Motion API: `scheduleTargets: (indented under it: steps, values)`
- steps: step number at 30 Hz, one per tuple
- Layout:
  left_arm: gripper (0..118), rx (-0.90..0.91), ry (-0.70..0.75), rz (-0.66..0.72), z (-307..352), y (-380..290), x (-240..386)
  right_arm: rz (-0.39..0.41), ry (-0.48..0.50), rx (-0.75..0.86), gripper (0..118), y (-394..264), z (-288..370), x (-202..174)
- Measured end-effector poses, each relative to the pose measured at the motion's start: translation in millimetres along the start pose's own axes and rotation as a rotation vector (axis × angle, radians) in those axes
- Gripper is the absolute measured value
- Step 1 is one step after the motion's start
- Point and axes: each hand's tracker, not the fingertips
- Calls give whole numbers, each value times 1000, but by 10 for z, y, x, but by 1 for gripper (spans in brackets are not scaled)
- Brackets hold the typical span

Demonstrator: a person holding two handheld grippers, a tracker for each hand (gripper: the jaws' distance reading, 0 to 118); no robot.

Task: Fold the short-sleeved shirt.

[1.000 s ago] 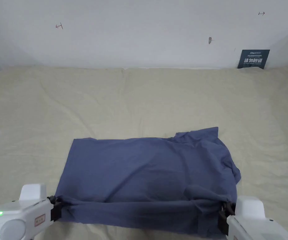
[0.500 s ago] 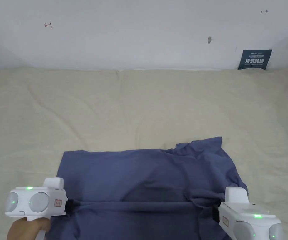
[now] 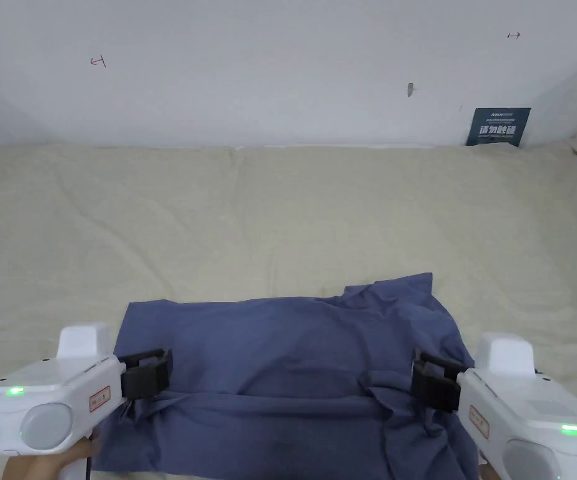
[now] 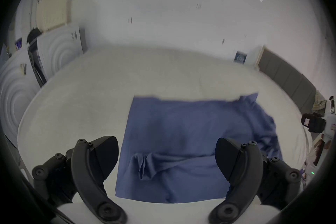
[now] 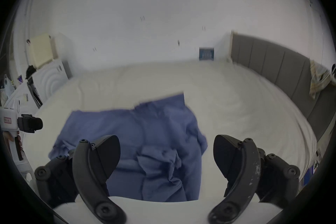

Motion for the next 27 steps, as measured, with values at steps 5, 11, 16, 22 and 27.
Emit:
scheduleTargets:
  steps: [5,11,16,22,27]
  values:
    - [111,251,4,-22,683,11,302,67,-20,201,107,145,685,-119]
    - [75,423,74,-101,1025,-266,562,113,-56,308,56,48,1078,-210]
    - [0,407,74,-91,1107,-392,642,125,-84,319,1,-24,1127,-231]
    - [0,346,30,-89,1080,-395,574,101,-76,304,1,-63,1123,-157]
    - [0,166,12,-6,865,-353,309,90,-70,286,1,-20,1063,-116]
